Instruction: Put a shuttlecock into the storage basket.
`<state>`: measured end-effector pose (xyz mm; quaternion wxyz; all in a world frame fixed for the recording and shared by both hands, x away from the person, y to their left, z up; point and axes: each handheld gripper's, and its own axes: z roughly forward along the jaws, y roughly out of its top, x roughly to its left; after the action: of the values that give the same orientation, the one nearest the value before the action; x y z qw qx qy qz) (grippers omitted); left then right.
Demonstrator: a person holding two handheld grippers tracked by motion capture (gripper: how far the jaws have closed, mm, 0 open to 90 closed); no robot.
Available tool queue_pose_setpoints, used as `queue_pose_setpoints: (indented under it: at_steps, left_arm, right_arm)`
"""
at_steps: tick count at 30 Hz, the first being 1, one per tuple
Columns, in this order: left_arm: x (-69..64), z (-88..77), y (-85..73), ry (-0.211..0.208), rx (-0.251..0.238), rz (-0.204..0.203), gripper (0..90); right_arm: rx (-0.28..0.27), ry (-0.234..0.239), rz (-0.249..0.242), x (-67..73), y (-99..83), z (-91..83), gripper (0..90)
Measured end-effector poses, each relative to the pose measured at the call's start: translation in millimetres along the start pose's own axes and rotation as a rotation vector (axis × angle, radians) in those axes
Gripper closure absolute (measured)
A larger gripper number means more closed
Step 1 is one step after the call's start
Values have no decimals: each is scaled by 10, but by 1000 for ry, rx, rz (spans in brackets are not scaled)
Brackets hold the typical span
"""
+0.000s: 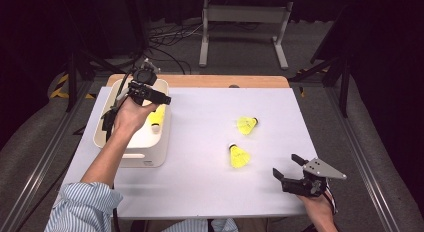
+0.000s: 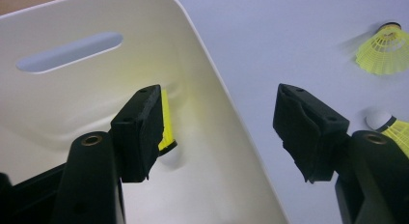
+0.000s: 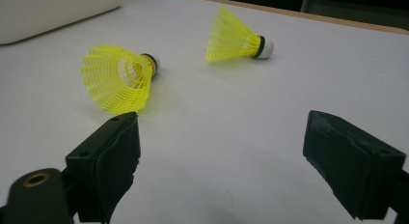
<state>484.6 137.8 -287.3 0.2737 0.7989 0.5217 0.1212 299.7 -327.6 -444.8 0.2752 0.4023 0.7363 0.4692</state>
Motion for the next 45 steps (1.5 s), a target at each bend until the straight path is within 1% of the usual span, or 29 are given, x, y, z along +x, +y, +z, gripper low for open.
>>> queue_pose_setpoints:
  at_steps: [6, 20, 25, 27, 28, 33, 39, 41, 45]
  left_arm:
    - [-53, 1, 3, -16, 0, 7, 356]
    - [-110, -11, 20, -30, 2, 23, 355]
    - [-144, -5, 26, -36, -3, 34, 355]
    - [-162, 1, 29, -40, 4, 44, 355]
    - [-175, 6, 27, -42, 3, 41, 354]
    - [-240, 26, 32, -50, 11, 67, 351]
    - [-293, 50, 26, -69, 2, 62, 351]
    - [-316, 55, 26, -74, 0, 68, 351]
    - [-354, 57, 20, -81, -5, 80, 350]
  right_arm:
    - [4, 0, 1, 1, 0, 3, 136]
    - [5, 2, 1, 5, -1, 5, 138]
    - [6, 2, 3, 2, -1, 9, 139]
    - [6, 2, 4, 2, -1, 7, 139]
    - [5, 3, 4, 1, -2, 7, 139]
    - [6, 4, 6, -2, -3, 7, 139]
    - [8, 10, 18, -4, -3, 5, 146]
    - [7, 12, 26, -6, -2, 6, 146]
    - [9, 6, 25, -5, -2, 7, 145]
